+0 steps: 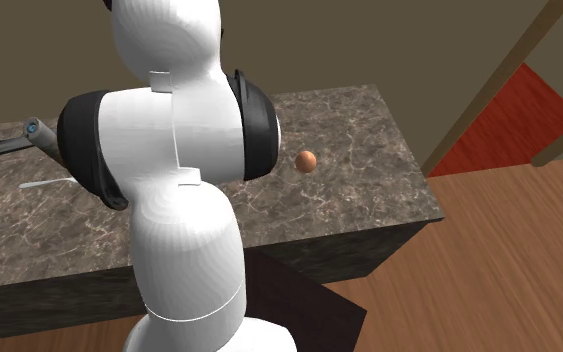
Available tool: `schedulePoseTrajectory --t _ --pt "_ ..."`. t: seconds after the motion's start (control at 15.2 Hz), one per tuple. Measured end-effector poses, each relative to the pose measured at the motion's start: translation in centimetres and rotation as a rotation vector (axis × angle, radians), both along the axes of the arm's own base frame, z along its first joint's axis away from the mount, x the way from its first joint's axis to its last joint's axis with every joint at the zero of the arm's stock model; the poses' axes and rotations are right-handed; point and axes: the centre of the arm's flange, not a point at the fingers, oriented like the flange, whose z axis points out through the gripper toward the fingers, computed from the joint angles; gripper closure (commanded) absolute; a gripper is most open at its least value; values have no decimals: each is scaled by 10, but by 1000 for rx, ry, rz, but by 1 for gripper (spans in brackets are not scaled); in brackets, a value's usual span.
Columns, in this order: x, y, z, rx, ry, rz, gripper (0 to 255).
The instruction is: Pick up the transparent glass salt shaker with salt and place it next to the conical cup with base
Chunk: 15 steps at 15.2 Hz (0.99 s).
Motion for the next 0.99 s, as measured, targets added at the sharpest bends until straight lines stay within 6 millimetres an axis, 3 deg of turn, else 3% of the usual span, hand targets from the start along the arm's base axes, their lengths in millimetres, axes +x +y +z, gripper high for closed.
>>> schedulePoseTrajectory --t 0.99 --pt "1 1 -80 0 0 0 255"
